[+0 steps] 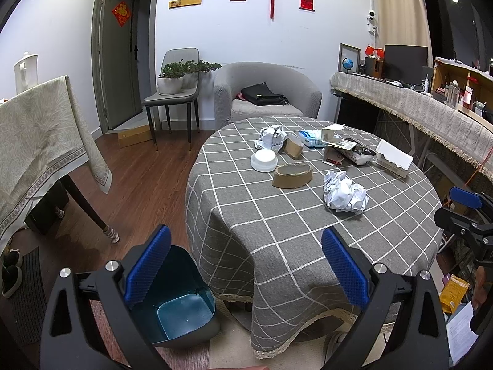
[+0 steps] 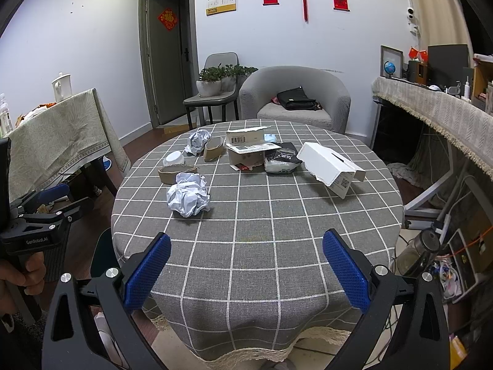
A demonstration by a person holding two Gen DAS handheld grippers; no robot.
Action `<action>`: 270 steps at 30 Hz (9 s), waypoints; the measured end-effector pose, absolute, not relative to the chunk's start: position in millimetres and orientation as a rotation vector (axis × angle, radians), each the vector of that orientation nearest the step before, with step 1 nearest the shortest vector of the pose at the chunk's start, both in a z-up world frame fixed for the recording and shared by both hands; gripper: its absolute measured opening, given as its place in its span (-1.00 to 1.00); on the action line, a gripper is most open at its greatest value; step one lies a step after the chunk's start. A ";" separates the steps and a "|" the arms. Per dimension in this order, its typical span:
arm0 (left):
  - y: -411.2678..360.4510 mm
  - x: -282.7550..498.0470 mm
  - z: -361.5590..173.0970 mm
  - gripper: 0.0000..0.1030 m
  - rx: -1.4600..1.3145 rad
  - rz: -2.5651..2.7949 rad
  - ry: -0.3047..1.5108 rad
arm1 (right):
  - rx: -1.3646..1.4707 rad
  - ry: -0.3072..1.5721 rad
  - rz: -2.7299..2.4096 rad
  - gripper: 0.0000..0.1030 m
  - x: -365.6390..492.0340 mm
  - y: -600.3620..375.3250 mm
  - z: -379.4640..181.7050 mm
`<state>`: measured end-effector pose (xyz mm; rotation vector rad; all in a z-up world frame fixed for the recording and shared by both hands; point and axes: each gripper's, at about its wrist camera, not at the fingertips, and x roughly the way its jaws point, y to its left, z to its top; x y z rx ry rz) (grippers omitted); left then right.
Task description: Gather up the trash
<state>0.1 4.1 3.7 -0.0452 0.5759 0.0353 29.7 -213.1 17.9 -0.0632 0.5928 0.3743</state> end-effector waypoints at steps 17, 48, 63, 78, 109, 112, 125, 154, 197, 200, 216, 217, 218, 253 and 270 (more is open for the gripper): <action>-0.2 0.6 1.7 0.93 -0.041 0.034 0.575 | -0.064 0.598 0.373 0.93 30.6 -215.9 15.9; -42.2 26.1 0.3 0.49 -0.052 -0.203 0.601 | -0.041 0.625 0.392 0.62 53.1 -231.5 18.7; -77.6 80.7 -18.5 0.38 -0.063 -0.257 0.668 | -0.006 0.649 0.372 0.58 84.4 -267.6 14.2; -92.4 126.1 -27.4 0.14 -0.085 -0.271 0.693 | 0.121 0.680 0.383 0.14 131.3 -305.1 7.7; -69.8 144.3 -22.9 0.11 -0.113 -0.413 0.722 | 0.160 0.750 0.423 -0.20 217.8 -270.5 4.4; -66.7 145.2 -22.0 0.11 -0.121 -0.408 0.724 | 0.164 0.744 0.429 -0.32 218.8 -268.8 5.2; -58.6 115.5 -10.4 0.11 -0.109 -0.386 0.684 | 0.194 0.665 0.414 -0.43 186.5 -269.0 27.2; 128.8 65.7 -38.1 0.11 -0.170 -0.006 0.754 | 0.122 0.606 0.732 -0.43 136.7 -77.8 55.3; 272.6 17.8 -101.2 0.02 -0.328 0.077 0.904 | -0.266 1.049 0.861 -0.43 129.4 181.1 -92.0; 279.3 12.4 -88.1 -0.04 -0.332 0.082 0.869 | -0.308 1.087 0.850 -0.43 127.1 188.9 -106.5; 282.3 -3.8 -28.4 -0.19 -0.343 0.085 0.711 | -0.558 1.261 0.792 0.07 99.9 196.2 -179.1; 282.8 -3.4 -27.4 -0.19 -0.349 0.082 0.707 | -0.563 1.261 0.790 0.08 98.9 194.2 -180.0; 282.6 -3.2 -26.2 -0.19 -0.351 0.081 0.705 | -0.568 1.260 0.788 0.09 98.1 192.7 -179.7; 211.4 24.9 28.8 -0.02 -0.322 0.032 0.585 | -0.287 0.760 0.857 -0.18 89.3 78.0 12.4; 136.3 61.8 23.5 0.07 -0.275 -0.085 0.605 | -0.180 0.712 0.601 0.09 113.4 -26.7 20.1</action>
